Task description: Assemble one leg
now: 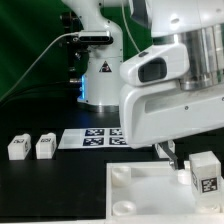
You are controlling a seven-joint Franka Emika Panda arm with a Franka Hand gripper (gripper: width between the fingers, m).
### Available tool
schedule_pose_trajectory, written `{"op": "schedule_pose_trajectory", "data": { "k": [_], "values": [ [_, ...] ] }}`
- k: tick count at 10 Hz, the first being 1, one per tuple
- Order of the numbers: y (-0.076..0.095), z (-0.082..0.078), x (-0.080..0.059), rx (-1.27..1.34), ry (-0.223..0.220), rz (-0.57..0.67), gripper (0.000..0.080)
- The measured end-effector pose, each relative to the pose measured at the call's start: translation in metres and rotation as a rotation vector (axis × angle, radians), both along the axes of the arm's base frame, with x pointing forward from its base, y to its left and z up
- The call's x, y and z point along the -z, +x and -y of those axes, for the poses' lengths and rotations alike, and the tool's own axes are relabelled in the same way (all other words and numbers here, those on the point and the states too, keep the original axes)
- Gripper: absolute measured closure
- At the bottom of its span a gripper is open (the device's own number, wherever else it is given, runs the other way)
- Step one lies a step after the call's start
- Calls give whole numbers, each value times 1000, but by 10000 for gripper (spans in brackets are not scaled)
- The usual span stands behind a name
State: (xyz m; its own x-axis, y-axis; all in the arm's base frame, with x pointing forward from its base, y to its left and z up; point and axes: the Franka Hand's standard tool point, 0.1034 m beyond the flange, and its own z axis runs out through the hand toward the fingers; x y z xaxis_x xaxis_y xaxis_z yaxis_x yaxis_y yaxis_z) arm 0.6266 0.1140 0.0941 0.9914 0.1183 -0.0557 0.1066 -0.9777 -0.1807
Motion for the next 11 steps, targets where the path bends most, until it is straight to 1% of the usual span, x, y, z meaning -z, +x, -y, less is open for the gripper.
{"op": "schedule_pose_trajectory", "data": {
  "k": [1, 2, 4, 6, 7, 9, 10, 11],
  "values": [
    [5, -2, -2, -13, 8, -78, 150],
    [17, -1, -1, -7, 10, -36, 150],
    [13, -1, 7, -3, 9, -38, 150],
    [18, -2, 9, 3, 7, -1, 150],
    [17, -2, 9, 3, 7, -3, 150],
    [17, -2, 9, 3, 7, -4, 417],
    [17, 0, 10, 4, 5, -3, 501],
    [18, 2, 10, 7, 3, -4, 501]
  ]
}}
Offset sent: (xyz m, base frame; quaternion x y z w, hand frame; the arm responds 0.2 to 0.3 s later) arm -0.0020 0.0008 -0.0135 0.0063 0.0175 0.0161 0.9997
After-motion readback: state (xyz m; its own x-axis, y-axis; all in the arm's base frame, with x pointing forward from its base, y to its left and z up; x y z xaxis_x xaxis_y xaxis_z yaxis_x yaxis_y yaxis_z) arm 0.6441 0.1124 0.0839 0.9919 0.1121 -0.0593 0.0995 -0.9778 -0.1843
